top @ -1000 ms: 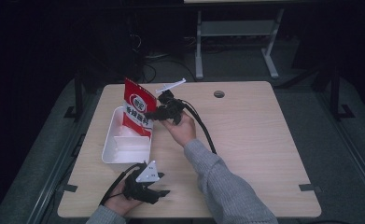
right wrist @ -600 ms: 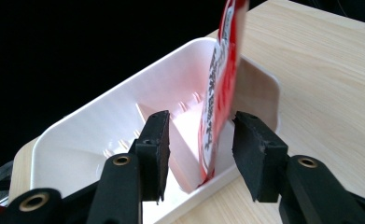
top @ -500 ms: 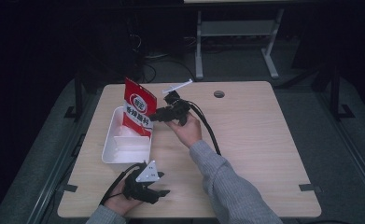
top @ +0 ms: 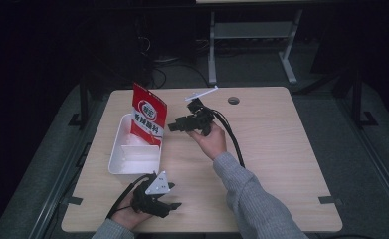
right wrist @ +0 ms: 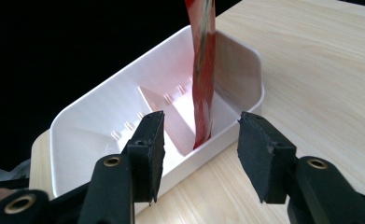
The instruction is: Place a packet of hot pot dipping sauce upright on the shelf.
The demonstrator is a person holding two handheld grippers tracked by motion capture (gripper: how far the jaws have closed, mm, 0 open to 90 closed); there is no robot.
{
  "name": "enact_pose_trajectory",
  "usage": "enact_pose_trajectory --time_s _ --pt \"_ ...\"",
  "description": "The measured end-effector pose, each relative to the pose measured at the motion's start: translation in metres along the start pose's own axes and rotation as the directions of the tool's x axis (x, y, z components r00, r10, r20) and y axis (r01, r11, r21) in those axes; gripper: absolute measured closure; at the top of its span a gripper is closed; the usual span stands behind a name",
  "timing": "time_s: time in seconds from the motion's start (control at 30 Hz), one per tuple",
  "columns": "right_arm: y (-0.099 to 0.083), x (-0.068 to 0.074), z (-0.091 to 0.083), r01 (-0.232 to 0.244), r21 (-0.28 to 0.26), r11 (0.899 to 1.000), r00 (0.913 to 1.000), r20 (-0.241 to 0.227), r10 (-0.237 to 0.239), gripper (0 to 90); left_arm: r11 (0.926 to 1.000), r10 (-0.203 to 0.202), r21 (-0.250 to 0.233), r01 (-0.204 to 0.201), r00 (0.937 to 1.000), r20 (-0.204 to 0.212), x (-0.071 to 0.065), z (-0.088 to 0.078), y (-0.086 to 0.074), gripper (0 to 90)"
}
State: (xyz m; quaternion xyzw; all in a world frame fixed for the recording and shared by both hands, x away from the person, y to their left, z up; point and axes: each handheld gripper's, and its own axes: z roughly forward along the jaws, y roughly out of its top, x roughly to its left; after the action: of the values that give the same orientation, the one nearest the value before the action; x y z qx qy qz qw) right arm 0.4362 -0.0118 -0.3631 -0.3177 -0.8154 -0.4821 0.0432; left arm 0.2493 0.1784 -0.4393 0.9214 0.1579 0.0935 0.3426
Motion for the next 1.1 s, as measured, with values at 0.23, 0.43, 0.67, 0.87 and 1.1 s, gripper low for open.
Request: enact_pose_trajectory --time_s 0.23,0.43,0.67,0.87,1.1 --pt "-0.011 -0.006 -0.013 -0.013 0.006 1.0 0.9999 0.002 0.013 48.7 1.0 -0.007 -0.004 0.007 1.0 -0.005 0.001 0.0 0.0 33.0" --pt "-0.019 -0.011 -0.028 -0.029 0.0 1.0 0.9995 0.01 0.029 47.6 0.9999 -0.01 -0.006 0.01 0.9999 -0.004 0.001 0.0 0.0 31.9" --pt "-0.029 -0.015 -0.043 -0.038 -0.002 0.999 0.999 0.021 0.039 47.0 0.9999 -0.012 -0.007 0.012 0.9999 -0.005 0.0 0.001 0.001 30.6" --pt "-0.036 -0.02 -0.052 -0.054 -0.007 0.999 0.9982 0.026 0.054 46.2 0.9998 -0.016 -0.008 0.016 0.9998 -0.008 0.001 0.001 0.001 29.9" --pt "-0.048 -0.023 -0.066 -0.076 -0.007 0.997 0.9969 0.02 0.076 44.4 0.9998 -0.017 -0.004 0.017 0.9998 -0.011 0.001 0.002 0.002 29.1"
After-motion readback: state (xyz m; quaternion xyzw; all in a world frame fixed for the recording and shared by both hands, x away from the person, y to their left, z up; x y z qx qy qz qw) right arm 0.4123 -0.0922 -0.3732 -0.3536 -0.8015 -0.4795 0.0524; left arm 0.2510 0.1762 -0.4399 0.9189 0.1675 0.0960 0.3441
